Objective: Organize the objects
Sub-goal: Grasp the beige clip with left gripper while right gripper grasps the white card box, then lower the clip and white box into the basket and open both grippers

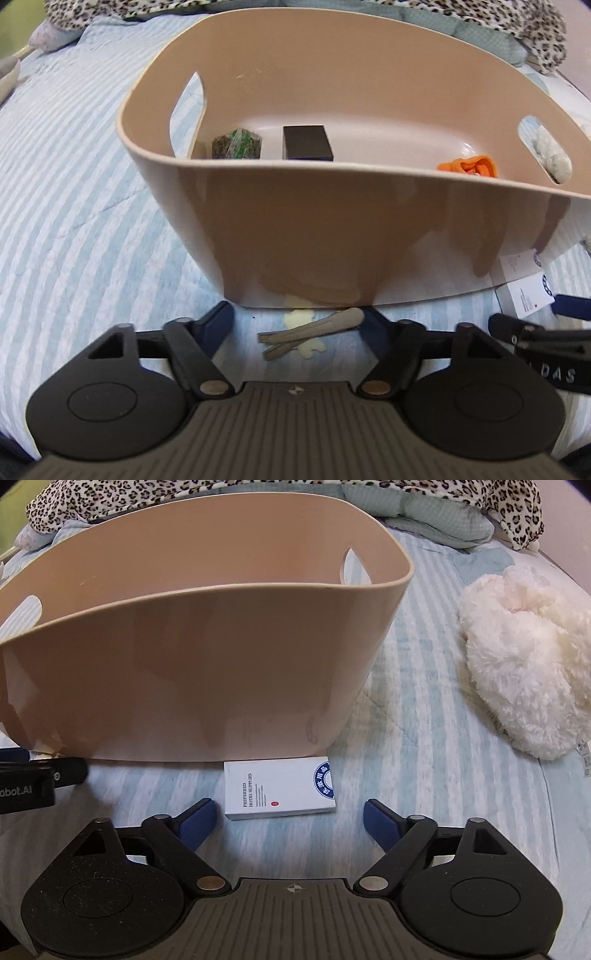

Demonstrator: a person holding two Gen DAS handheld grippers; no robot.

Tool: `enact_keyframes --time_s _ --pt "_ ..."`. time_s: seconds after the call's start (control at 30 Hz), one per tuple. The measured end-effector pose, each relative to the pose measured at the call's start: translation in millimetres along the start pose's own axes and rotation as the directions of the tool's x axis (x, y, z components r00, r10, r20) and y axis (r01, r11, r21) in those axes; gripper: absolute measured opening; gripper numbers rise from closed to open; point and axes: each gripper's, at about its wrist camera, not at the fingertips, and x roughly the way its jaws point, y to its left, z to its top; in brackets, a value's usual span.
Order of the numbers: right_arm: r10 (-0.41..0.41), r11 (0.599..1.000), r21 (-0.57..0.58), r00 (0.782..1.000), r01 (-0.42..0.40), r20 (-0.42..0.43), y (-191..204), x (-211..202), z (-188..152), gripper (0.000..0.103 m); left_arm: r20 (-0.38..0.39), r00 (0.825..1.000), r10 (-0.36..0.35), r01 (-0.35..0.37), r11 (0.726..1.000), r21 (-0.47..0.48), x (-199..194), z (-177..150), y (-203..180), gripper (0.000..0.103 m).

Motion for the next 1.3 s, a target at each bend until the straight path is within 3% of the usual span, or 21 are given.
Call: enact_keyframes --time_s 0.03,0.07,0.13,0.47,0.8,1.1,1.3 --pt "-0.001 1.000 -0.002 1.000 0.001 0.007 0 -1 0 0.075 0.002 1.000 -0.001 0.001 1.000 0.007 -1 0 2 0.061" --pt "0.001 1.000 -0.006 1.000 -0.001 0.014 0 -2 0 0.064 0.003 1.000 -0.003 0.003 1.000 0.011 -3 0 3 0.057" --pt "0.008 1.000 -0.011 1.000 -0.008 0.017 1 -4 -1 0.056 0.003 1.000 -0.017 0.017 1.000 0.006 -6 0 8 0.056" --pt "0.036 0.999 0.027 0.999 -0.037 0.040 -5 -29 -15 0.055 0.008 1.000 -0.014 0.014 1.000 0.014 -36 -14 15 0.056" --pt "0.072 0.995 0.060 0.985 -0.083 0.160 -21 -81 -24 0.055 0.127 0.992 -0.010 0.000 0.997 0.081 -96 -13 14 0.056" --pt "0.097 0.994 0.027 0.947 -0.110 0.305 -22 -137 -5 0.055 0.234 0.971 -0.053 0.023 0.991 0.129 -142 -3 7 0.056" --pt "0.113 0.993 -0.015 0.914 -0.116 0.389 -14 -162 22 0.055 0.310 0.950 -0.042 -0.010 0.986 0.166 -159 17 -1 0.056"
